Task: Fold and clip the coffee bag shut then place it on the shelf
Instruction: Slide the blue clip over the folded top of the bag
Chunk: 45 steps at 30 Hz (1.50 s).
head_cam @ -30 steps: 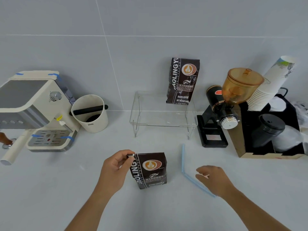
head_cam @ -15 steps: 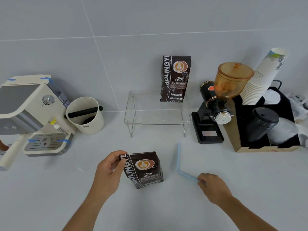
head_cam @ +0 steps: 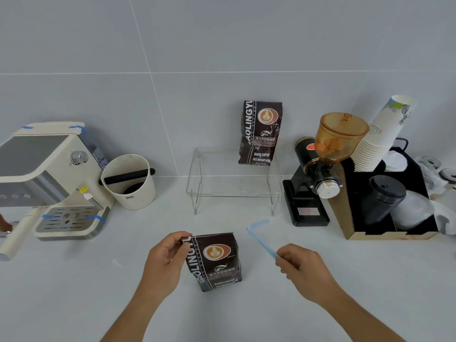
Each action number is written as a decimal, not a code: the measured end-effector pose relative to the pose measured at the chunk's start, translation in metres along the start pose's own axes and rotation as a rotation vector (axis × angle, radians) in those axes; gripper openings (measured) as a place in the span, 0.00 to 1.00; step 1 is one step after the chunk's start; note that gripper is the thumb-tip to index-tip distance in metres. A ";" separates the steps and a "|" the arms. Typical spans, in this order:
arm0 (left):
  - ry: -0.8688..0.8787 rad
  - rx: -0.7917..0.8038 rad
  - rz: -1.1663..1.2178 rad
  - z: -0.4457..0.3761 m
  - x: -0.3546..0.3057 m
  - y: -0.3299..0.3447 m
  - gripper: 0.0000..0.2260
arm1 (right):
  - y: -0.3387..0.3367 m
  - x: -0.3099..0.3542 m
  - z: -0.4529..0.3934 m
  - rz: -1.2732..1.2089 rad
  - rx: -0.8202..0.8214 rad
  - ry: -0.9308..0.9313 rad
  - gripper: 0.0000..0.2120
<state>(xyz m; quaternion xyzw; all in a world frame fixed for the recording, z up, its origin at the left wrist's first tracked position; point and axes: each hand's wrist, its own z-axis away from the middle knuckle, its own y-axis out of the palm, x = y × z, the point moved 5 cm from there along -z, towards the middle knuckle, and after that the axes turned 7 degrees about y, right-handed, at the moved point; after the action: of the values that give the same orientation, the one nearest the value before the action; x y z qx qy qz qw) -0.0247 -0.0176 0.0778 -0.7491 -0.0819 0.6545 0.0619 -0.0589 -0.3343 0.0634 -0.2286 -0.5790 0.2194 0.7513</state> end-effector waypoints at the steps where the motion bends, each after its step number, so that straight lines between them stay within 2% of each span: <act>1: -0.003 0.002 -0.001 -0.001 0.000 0.000 0.17 | -0.001 0.006 0.001 -0.008 0.001 -0.010 0.10; 7: -0.010 0.013 0.002 -0.007 -0.001 0.000 0.19 | -0.007 0.048 0.005 -0.003 0.001 -0.155 0.11; 13: -0.023 0.041 0.012 -0.013 -0.003 -0.002 0.19 | -0.009 0.091 -0.005 0.113 0.030 -0.286 0.12; 18: 0.021 0.065 -0.032 -0.014 -0.010 -0.003 0.26 | 0.000 0.116 -0.016 0.216 0.056 -0.422 0.09; 22: 0.113 0.145 -0.169 -0.014 -0.020 -0.003 0.33 | 0.010 0.123 -0.025 0.263 0.084 -0.438 0.07; 27: 0.204 0.151 -0.227 -0.014 -0.029 -0.003 0.28 | 0.014 0.124 -0.032 0.271 0.102 -0.386 0.07; 32: 0.181 0.120 -0.230 -0.012 -0.026 -0.004 0.23 | 0.013 0.120 -0.027 0.280 0.112 -0.378 0.06; 37: 0.174 0.084 -0.232 -0.010 -0.026 -0.005 0.22 | 0.007 0.121 -0.021 0.294 -0.056 -0.409 0.06; 41: 0.201 0.063 -0.248 -0.009 -0.025 -0.005 0.21 | 0.004 0.124 -0.003 0.260 -0.249 -0.318 0.09; 43: 0.221 0.044 -0.260 -0.008 -0.024 -0.004 0.20 | 0.015 0.131 0.012 0.177 -0.222 -0.308 0.09; 45: 0.245 0.018 -0.269 -0.007 -0.025 -0.003 0.21 | 0.033 0.141 0.024 0.122 -0.122 -0.313 0.13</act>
<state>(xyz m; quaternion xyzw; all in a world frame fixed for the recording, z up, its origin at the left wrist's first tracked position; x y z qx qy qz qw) -0.0215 -0.0194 0.1034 -0.8048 -0.1674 0.5450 0.1650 -0.0517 -0.2226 0.1575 -0.2714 -0.6863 0.2618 0.6219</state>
